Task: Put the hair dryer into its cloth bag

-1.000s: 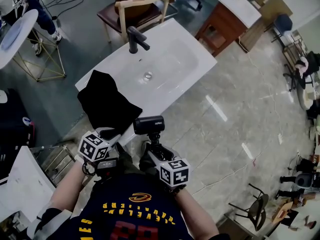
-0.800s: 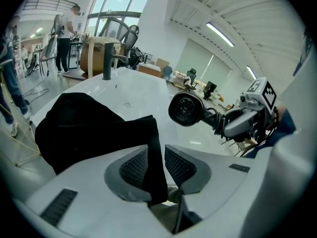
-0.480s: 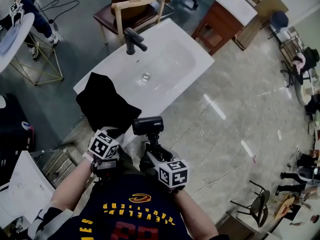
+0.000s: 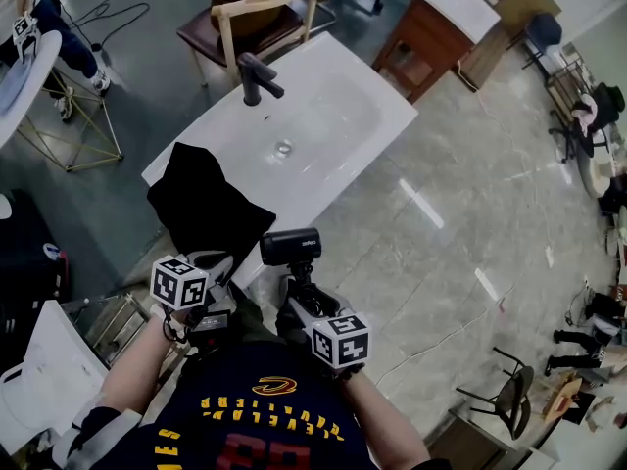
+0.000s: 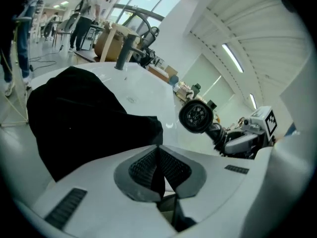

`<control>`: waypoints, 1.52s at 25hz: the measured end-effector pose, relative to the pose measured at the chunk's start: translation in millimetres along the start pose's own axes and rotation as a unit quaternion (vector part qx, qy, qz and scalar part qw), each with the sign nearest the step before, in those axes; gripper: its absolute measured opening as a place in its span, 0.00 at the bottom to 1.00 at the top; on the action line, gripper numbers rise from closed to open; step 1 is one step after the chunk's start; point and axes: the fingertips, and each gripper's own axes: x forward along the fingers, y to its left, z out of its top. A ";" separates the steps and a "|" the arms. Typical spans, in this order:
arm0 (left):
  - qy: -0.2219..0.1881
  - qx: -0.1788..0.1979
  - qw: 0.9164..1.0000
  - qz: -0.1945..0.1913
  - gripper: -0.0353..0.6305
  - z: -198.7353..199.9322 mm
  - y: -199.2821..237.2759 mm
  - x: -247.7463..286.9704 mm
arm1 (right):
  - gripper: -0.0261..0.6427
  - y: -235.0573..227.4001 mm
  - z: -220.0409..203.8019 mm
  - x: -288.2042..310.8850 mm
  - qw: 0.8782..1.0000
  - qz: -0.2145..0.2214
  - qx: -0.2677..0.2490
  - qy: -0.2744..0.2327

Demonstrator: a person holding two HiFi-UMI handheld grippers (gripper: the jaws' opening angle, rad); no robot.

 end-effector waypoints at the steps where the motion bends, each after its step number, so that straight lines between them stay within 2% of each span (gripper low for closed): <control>1: -0.021 -0.007 1.000 -0.005 0.08 7.2 -1.8 -6.5 | 0.38 0.6 -0.8 0.3 1.000 0.001 -0.002 0.002; 5: -0.080 -0.014 0.996 -0.022 0.08 30.4 -12.0 -30.0 | 0.38 5.3 -4.5 2.8 1.000 0.007 -0.009 0.009; 16: -0.139 0.001 0.989 -0.046 0.08 49.8 -34.6 -54.6 | 0.37 42.7 -20.1 43.0 0.994 0.045 -0.064 0.073; 22: -0.142 0.025 0.988 -0.048 0.08 50.1 -45.0 -62.2 | 0.37 63.4 -13.4 64.4 0.989 0.067 -0.101 0.084; 31: -0.131 0.105 0.985 -0.032 0.08 40.4 -65.6 -78.1 | 0.37 79.7 19.0 93.3 0.984 0.091 -0.126 0.090; 38: -0.138 0.100 0.985 -0.027 0.08 31.5 -58.5 -95.2 | 0.37 87.5 38.5 108.4 0.977 0.109 -0.147 0.111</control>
